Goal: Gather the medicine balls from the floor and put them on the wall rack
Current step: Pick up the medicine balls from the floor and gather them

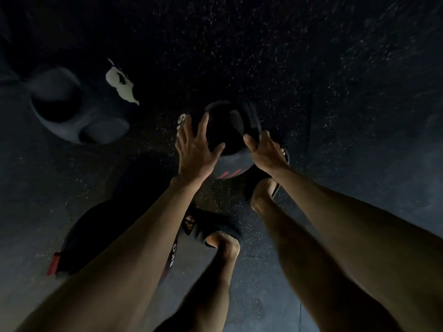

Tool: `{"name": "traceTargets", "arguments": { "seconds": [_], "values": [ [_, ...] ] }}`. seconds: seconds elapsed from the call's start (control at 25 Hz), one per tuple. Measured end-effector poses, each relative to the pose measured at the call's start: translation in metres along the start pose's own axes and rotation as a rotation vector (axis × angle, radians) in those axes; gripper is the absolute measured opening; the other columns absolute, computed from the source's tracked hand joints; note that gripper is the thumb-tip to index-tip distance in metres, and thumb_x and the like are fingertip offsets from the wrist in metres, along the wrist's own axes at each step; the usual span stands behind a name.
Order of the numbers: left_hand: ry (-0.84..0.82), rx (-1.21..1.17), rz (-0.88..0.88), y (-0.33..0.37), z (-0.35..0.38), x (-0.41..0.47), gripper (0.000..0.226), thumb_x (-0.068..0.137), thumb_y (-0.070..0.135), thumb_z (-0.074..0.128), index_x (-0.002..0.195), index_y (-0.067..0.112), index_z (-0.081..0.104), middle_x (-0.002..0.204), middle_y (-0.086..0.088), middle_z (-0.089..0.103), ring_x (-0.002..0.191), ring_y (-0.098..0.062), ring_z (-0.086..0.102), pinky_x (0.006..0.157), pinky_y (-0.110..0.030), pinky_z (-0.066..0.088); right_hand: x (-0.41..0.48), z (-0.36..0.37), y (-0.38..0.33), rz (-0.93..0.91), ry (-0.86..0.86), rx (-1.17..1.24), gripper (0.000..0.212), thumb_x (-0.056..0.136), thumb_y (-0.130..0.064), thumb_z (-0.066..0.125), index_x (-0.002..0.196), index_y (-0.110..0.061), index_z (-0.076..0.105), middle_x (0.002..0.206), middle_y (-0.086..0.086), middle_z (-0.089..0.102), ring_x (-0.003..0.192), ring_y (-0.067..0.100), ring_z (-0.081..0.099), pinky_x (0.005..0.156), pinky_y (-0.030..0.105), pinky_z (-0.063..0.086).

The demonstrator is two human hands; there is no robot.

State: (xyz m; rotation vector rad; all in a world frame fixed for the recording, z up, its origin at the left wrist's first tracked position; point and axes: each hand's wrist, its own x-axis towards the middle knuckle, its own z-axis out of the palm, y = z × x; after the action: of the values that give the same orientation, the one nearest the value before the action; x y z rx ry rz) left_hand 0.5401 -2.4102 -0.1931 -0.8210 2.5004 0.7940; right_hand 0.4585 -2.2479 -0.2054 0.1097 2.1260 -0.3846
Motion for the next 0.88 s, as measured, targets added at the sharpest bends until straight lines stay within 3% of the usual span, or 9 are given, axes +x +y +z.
{"name": "traceTargets", "arguments": {
  "seconds": [0.08,0.2,0.32,0.4,0.48,0.64,0.72,0.8,0.88],
  "values": [
    [0.03,-0.098,-0.025,0.004,0.006,-0.005,0.097,0.086,0.062,0.059,0.158,0.016,0.015,0.162,-0.024,0.008,0.149,-0.041,0.012,0.119,-0.059,0.021,0.01,-0.008,-0.019,0.005,-0.014,0.06,0.072,0.097,-0.068,0.026,0.143,-0.013,0.035,0.138,0.019,0.053,0.133,0.039,0.042,0.105,0.052,0.034],
    [0.025,-0.141,-0.087,0.009,0.001,0.006,0.121,0.075,0.07,0.064,0.158,0.005,0.005,0.162,-0.025,0.007,0.149,-0.041,0.011,0.12,-0.059,0.02,0.04,-0.036,-0.05,0.119,-0.027,0.151,0.07,0.101,-0.062,0.023,0.147,-0.01,0.033,0.146,0.019,0.046,0.139,0.039,0.036,0.107,0.049,0.034],
    [-0.037,-0.173,-0.192,0.015,-0.001,0.023,0.133,0.063,0.083,0.059,0.158,0.014,-0.002,0.159,-0.026,0.012,0.145,-0.046,0.018,0.116,-0.063,0.025,0.08,-0.082,-0.049,0.189,-0.005,0.237,0.05,0.105,-0.042,0.031,0.142,-0.009,0.039,0.143,0.023,0.046,0.131,0.04,0.047,0.106,0.042,0.04],
    [-0.052,-0.21,-0.238,0.04,-0.002,0.045,0.129,0.063,0.081,0.066,0.158,0.027,-0.002,0.154,-0.026,0.015,0.137,-0.049,0.028,0.109,-0.063,0.035,0.086,-0.096,-0.037,0.073,0.024,0.232,0.042,0.103,-0.039,0.038,0.133,-0.009,0.04,0.131,0.024,0.054,0.121,0.042,0.053,0.095,0.041,0.042],
    [-0.02,-0.175,-0.25,0.078,-0.005,0.075,0.119,0.067,0.077,0.069,0.158,0.034,0.005,0.15,-0.024,0.018,0.131,-0.049,0.035,0.106,-0.061,0.039,0.071,-0.091,-0.023,-0.093,0.096,0.194,0.046,0.102,-0.035,0.042,0.14,-0.01,0.036,0.131,0.025,0.051,0.121,0.043,0.051,0.094,0.045,0.042],
    [-0.012,-0.104,-0.106,0.14,-0.014,0.129,0.087,0.084,0.061,0.065,0.155,0.032,0.026,0.156,-0.026,0.016,0.137,-0.048,0.03,0.111,-0.058,0.035,0.043,-0.081,-0.005,-0.304,0.119,0.093,0.087,0.098,-0.042,0.053,0.159,-0.011,-0.002,0.161,0.025,0.01,0.144,0.042,0.026,0.112,0.051,0.036],
    [0.0,-0.158,0.073,0.153,-0.02,0.145,0.072,0.092,0.046,0.064,0.153,0.022,0.035,0.16,-0.024,0.017,0.146,-0.041,0.023,0.116,-0.052,0.031,0.048,-0.089,-0.009,-0.269,0.112,0.083,0.1,0.096,-0.048,0.057,0.158,-0.012,-0.011,0.163,0.026,-0.004,0.149,0.044,0.015,0.115,0.051,0.032],
    [0.018,-0.143,0.191,0.164,-0.023,0.157,0.066,0.094,0.031,0.064,0.152,0.016,0.035,0.16,-0.021,0.021,0.149,-0.035,0.021,0.119,-0.044,0.027,0.064,-0.108,-0.019,-0.176,0.134,0.122,0.103,0.095,-0.053,0.057,0.158,-0.014,-0.015,0.164,0.026,-0.005,0.149,0.043,0.015,0.114,0.053,0.033],
    [0.062,-0.084,0.155,0.176,-0.025,0.161,0.073,0.092,0.031,0.066,0.154,0.018,0.03,0.161,-0.02,0.02,0.149,-0.035,0.021,0.12,-0.048,0.024,0.082,-0.135,-0.028,-0.084,0.107,0.151,0.101,0.095,-0.059,0.051,0.158,-0.017,-0.016,0.165,0.023,0.002,0.148,0.041,0.02,0.112,0.054,0.033]
  ]
}}
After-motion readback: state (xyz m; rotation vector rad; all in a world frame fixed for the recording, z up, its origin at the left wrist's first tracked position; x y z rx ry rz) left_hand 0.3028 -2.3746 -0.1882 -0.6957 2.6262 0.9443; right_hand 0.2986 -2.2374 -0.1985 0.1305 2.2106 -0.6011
